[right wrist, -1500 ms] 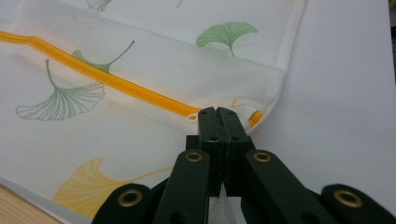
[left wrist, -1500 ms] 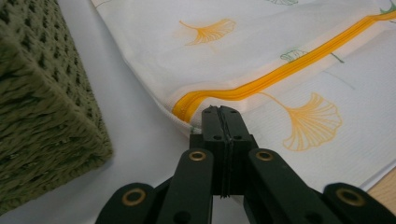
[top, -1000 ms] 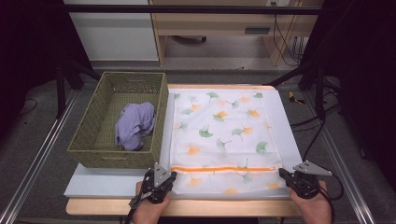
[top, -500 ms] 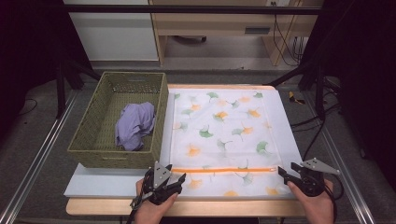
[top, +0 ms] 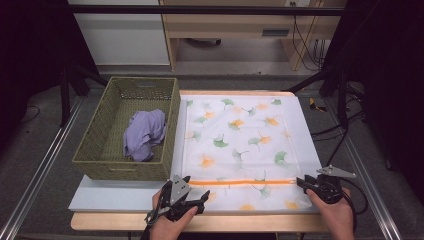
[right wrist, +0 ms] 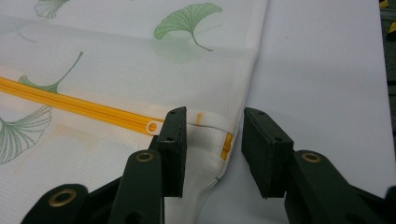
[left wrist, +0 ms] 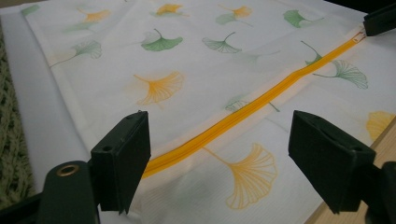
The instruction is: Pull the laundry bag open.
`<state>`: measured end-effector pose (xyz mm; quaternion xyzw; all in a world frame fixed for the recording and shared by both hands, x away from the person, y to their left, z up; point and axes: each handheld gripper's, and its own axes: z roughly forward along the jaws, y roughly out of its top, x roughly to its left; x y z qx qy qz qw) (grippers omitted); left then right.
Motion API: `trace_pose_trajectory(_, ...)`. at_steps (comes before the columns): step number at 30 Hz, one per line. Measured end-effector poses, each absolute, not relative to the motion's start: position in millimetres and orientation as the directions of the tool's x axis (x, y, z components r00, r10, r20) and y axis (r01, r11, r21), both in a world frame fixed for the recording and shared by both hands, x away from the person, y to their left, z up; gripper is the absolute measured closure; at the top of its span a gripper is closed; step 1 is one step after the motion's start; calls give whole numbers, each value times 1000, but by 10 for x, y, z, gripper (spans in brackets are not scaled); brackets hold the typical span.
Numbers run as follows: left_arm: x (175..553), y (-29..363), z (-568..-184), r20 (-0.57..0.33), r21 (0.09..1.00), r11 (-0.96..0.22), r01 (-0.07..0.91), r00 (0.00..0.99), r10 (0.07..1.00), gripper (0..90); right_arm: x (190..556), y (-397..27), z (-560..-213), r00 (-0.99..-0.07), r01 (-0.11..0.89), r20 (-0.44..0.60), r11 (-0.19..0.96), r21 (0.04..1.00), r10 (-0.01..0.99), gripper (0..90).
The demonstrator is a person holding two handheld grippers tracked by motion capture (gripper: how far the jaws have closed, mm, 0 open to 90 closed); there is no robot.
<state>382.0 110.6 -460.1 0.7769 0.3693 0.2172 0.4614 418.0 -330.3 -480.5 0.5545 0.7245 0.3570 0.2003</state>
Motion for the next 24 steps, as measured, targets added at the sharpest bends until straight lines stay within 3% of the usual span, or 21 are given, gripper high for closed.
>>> trace_pose_trajectory(5, 3845, 959, -4536, 21, 879, -326, 349, 654, 756, 240, 4177, -3265, -4799, -313, 663, 95, 146, 735, 945, 716)
trace_pose_trajectory(6, 3863, 916, -4523, 25, 876, -336, 347, 661, 750, 286, 4182, -3234, -4790, -314, 662, 76, 161, 732, 946, 767)
trace_pose_trajectory(10, 3972, 637, -4482, 46, 865, -377, 331, 696, 716, 334, 4185, -3142, -4775, -313, 663, 36, 191, 723, 949, 843)
trace_pose_trajectory(24, 4315, -281, -4447, 2, 859, -408, 308, 796, 605, 519, 4147, -3117, -4533, -364, 534, -9, 217, 817, 931, 858)
